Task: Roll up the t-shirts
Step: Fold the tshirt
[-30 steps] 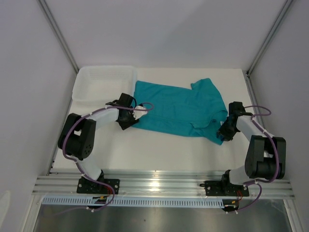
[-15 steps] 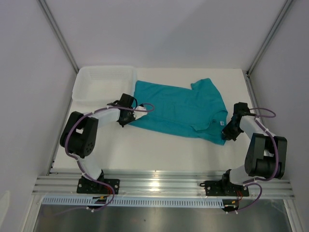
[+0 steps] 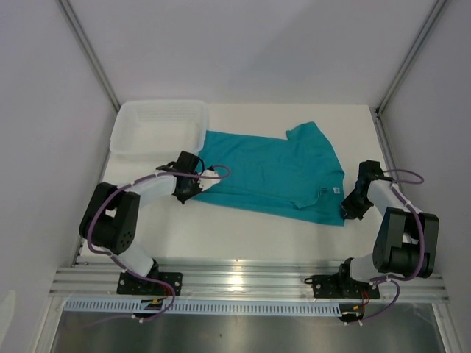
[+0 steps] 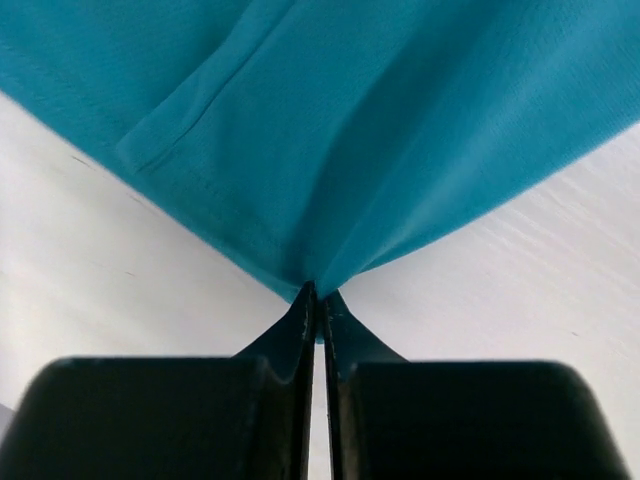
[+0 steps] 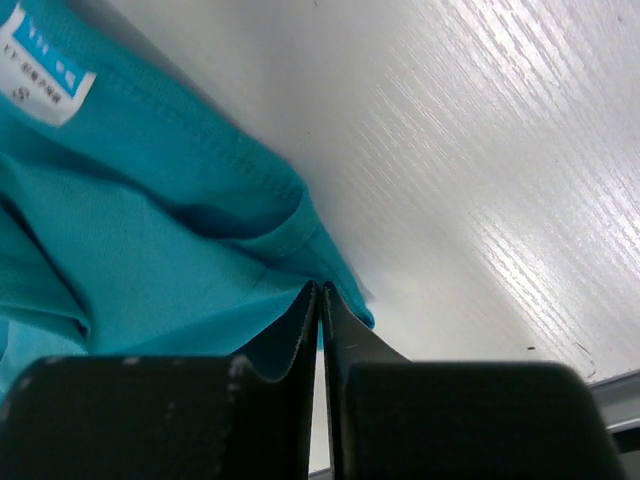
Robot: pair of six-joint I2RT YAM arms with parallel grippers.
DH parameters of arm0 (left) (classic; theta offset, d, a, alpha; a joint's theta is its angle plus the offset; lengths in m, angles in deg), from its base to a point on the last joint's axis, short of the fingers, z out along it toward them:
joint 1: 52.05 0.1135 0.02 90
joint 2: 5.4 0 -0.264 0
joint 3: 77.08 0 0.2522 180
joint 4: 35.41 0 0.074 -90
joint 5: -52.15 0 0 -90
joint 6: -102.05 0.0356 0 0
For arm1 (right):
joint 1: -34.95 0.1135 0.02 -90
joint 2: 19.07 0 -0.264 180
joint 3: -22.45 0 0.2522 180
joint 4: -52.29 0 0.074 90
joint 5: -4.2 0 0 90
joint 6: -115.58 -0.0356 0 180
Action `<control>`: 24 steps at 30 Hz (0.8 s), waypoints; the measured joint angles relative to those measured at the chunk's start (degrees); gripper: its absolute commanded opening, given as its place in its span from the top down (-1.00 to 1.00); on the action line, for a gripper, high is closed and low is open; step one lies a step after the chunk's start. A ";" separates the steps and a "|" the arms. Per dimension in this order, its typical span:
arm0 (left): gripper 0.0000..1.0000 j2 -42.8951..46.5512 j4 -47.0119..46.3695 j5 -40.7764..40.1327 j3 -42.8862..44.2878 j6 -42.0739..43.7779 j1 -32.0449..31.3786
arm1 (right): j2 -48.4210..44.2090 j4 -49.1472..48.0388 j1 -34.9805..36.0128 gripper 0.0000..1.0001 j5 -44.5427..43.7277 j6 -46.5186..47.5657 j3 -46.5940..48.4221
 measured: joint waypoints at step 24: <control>-0.07 7.87 13.35 2.86 8.55 -8.81 1.22 | -0.09 0.83 17.90 0.95 -0.61 -1.49 8.11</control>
